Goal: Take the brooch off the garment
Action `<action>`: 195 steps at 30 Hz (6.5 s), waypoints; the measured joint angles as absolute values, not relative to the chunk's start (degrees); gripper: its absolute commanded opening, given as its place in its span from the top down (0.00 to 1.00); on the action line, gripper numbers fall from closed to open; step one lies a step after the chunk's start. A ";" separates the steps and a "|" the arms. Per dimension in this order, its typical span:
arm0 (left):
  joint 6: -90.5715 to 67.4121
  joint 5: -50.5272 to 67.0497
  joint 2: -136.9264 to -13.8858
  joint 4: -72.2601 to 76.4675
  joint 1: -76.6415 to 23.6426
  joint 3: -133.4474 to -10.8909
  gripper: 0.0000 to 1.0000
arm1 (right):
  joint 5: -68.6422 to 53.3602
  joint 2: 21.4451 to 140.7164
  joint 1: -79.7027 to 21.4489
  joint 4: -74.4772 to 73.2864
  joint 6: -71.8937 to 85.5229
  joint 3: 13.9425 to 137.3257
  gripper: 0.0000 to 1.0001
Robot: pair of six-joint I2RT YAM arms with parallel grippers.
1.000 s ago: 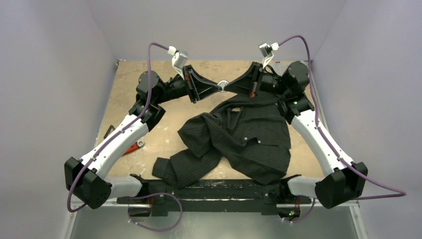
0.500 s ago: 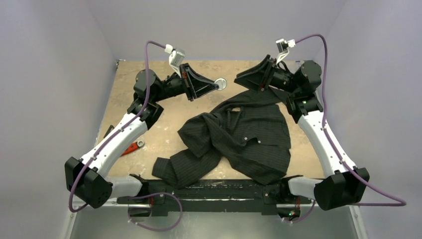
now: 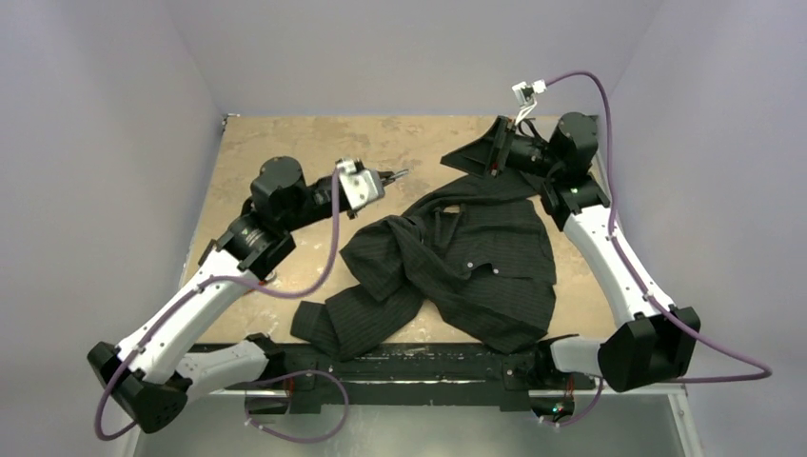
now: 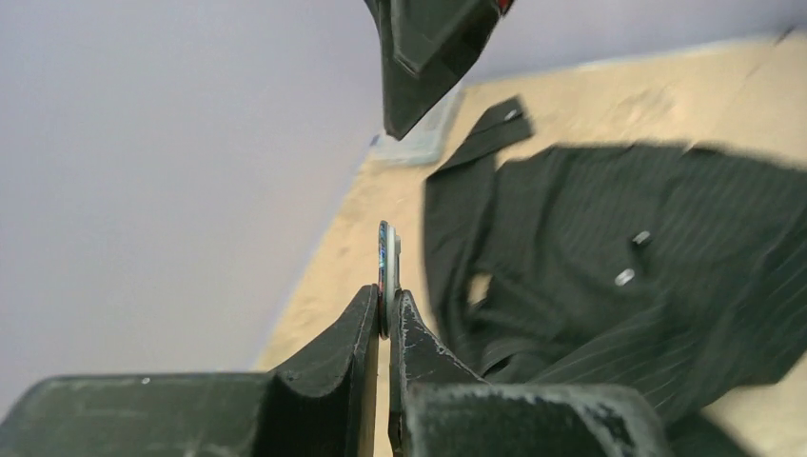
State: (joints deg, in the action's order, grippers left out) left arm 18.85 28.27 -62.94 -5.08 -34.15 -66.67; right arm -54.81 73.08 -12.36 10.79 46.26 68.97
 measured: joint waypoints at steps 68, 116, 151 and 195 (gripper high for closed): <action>35.94 -19.49 -51.35 -56.27 -10.74 -40.01 1.00 | -50.17 82.08 -25.50 -4.43 30.61 79.15 0.18; 54.89 -24.51 -74.02 -17.08 8.23 -33.74 0.96 | -50.50 77.10 -25.50 -6.33 26.87 72.71 0.14; 56.80 -24.03 -77.21 -13.37 8.99 -33.01 0.69 | -51.99 78.50 -25.50 -6.20 26.59 72.71 0.13; 56.14 -17.19 -76.90 -23.51 8.99 -35.81 0.56 | -52.49 80.36 -25.43 -6.20 25.91 72.71 0.12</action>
State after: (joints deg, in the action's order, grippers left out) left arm 56.14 -17.19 -76.90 -23.51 8.99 -35.81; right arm -52.49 80.36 -25.43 -6.20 25.91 72.71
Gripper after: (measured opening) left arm 0.436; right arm 0.878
